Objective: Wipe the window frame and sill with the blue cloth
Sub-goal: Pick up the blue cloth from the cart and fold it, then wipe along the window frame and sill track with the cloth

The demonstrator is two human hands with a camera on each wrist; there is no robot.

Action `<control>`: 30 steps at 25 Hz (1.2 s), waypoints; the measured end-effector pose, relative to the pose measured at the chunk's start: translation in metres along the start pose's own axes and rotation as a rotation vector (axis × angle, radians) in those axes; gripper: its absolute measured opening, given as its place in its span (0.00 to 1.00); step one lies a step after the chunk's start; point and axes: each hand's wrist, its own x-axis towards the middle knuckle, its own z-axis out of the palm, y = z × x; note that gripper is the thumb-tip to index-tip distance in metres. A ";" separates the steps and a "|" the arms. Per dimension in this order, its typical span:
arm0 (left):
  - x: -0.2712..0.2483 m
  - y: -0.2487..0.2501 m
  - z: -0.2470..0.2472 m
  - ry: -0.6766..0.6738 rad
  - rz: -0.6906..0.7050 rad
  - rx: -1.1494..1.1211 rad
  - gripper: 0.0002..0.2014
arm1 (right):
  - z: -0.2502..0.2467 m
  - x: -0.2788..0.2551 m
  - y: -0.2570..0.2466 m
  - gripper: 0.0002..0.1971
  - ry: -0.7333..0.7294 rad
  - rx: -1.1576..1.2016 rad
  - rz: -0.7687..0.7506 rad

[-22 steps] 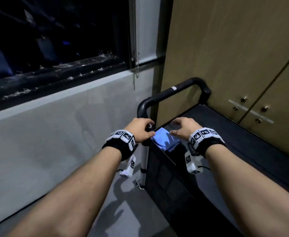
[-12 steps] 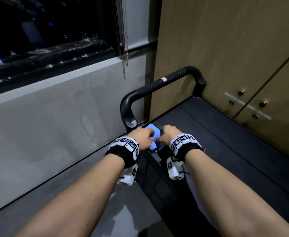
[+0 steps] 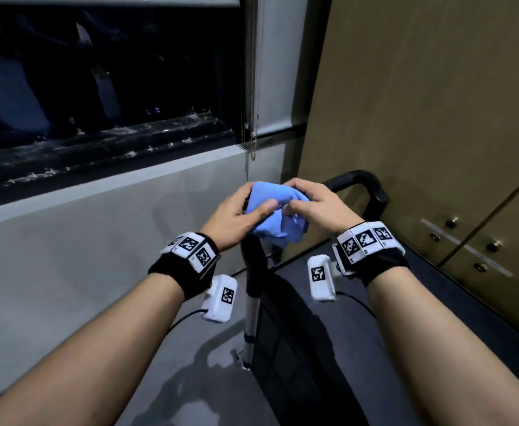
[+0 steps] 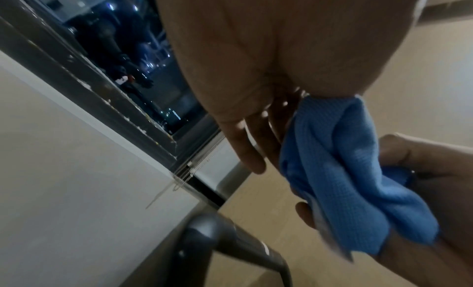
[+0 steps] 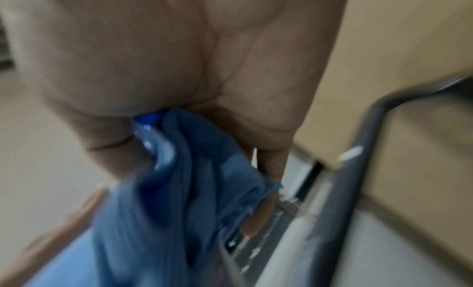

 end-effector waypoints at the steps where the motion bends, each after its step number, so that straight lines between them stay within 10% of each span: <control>1: 0.003 -0.002 -0.018 0.039 -0.009 -0.043 0.19 | 0.011 0.016 -0.011 0.12 0.008 0.035 -0.009; 10: 0.022 -0.081 -0.194 0.274 -0.077 0.051 0.16 | 0.159 0.165 -0.058 0.45 -0.070 0.316 0.047; 14: 0.044 -0.130 -0.273 0.310 -0.093 0.045 0.13 | 0.220 0.237 -0.078 0.23 -0.128 0.244 0.015; 18: 0.072 -0.173 -0.324 0.239 -0.102 -0.115 0.11 | 0.265 0.300 -0.086 0.22 0.142 0.419 -0.003; 22: 0.112 -0.211 -0.357 0.322 -0.121 0.066 0.10 | 0.300 0.351 -0.087 0.26 0.008 0.735 0.034; 30: 0.202 -0.269 -0.371 0.235 -0.203 0.361 0.06 | 0.280 0.441 -0.015 0.23 0.166 0.427 0.150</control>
